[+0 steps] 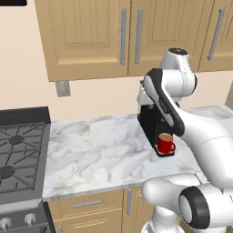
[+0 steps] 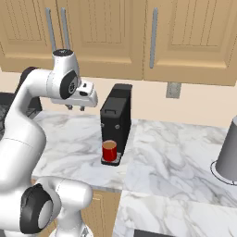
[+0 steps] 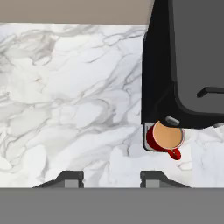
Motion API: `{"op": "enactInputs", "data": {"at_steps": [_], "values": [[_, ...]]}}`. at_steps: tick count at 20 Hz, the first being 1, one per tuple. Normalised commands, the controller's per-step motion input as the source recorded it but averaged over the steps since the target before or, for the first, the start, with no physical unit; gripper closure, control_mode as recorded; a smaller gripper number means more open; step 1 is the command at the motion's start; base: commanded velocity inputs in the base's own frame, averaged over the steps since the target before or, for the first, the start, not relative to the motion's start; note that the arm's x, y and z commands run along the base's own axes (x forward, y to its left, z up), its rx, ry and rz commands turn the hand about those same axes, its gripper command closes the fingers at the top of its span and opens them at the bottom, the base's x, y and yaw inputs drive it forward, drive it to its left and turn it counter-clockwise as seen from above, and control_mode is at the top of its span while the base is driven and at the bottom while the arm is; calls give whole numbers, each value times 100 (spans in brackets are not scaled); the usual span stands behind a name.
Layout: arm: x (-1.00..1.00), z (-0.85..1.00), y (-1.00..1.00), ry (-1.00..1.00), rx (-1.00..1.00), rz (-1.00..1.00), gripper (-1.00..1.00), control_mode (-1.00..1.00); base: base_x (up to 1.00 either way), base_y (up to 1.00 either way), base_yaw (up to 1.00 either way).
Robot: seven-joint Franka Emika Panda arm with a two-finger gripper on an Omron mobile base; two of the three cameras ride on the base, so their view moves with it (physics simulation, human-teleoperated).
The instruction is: Pick up the brewed coffee from the coffee machine and place it next to the breakfast plate on the dining counter.
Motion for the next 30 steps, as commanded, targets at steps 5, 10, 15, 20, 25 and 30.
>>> {"op": "enactInputs", "data": {"at_steps": [5,10,15,20,25,30], "values": [[-18,-12,-1,-8,0,7,-100,-100,0,0,0],[-52,-28,-42,-30,0,9,-100,-100,0,0,0],[-32,-36,-71,-21,2,5,-100,-100,0,0,0],[-3,-33,-62,-2,1,6,-100,-100,0,0,0],[0,-41,-48,0,1,13,-100,-100,0,0,0],[7,-36,-14,0,3,19,-100,-100,0,0,0]]}}
